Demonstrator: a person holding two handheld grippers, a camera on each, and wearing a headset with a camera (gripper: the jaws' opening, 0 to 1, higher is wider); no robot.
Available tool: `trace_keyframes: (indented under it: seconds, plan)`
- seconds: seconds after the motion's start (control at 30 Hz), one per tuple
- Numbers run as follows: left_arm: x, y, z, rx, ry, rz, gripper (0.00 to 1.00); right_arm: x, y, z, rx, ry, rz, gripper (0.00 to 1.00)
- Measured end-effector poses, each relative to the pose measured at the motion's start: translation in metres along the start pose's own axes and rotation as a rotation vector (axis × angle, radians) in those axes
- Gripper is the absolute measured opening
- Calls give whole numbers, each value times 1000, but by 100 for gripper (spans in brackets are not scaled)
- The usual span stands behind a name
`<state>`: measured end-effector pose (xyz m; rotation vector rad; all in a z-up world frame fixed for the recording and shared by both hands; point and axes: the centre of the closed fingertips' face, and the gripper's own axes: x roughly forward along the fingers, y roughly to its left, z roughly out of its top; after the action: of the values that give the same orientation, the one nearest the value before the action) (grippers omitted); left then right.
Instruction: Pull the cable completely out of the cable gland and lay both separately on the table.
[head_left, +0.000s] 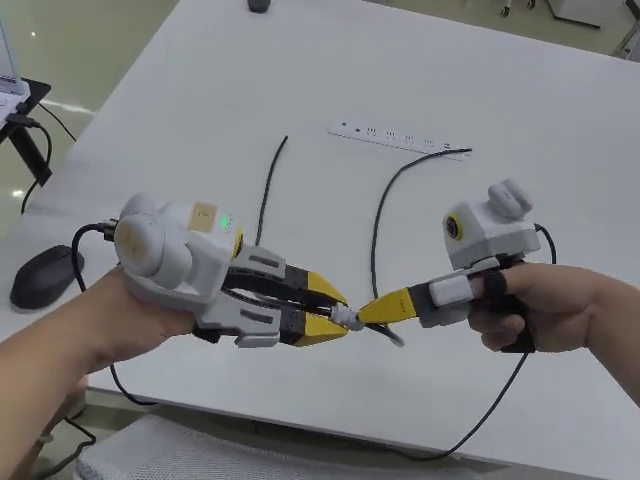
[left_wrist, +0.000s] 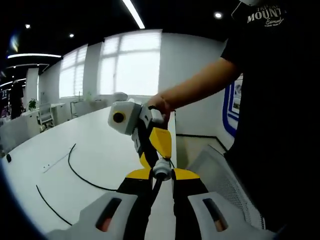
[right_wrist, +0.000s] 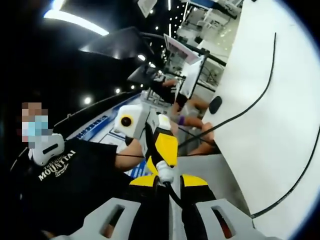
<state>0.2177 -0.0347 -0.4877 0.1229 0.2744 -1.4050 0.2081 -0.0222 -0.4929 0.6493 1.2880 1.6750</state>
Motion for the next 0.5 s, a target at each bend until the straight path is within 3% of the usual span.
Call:
trace_keyframes:
  seconds: [0.07, 0.17, 0.23, 0.37, 0.5]
  plan:
    - [0, 0, -3, 3, 15, -2, 15, 1, 4, -1, -12, 13, 21, 9]
    - [-1, -2, -5, 5, 29, -7, 15, 2, 2, -2, -36, 25, 3, 8]
    - [-1, -2, -5, -6, 31, -2, 15, 1, -1, -1, -113, 31, -26, 8]
    - [-2, -1, -6, -29, 30, 8, 15, 1, -2, 1, -264, 48, -125, 7]
    - [-4, 0, -7, -50, 21, 8, 15, 3, -1, 2, -500, 100, -263, 7]
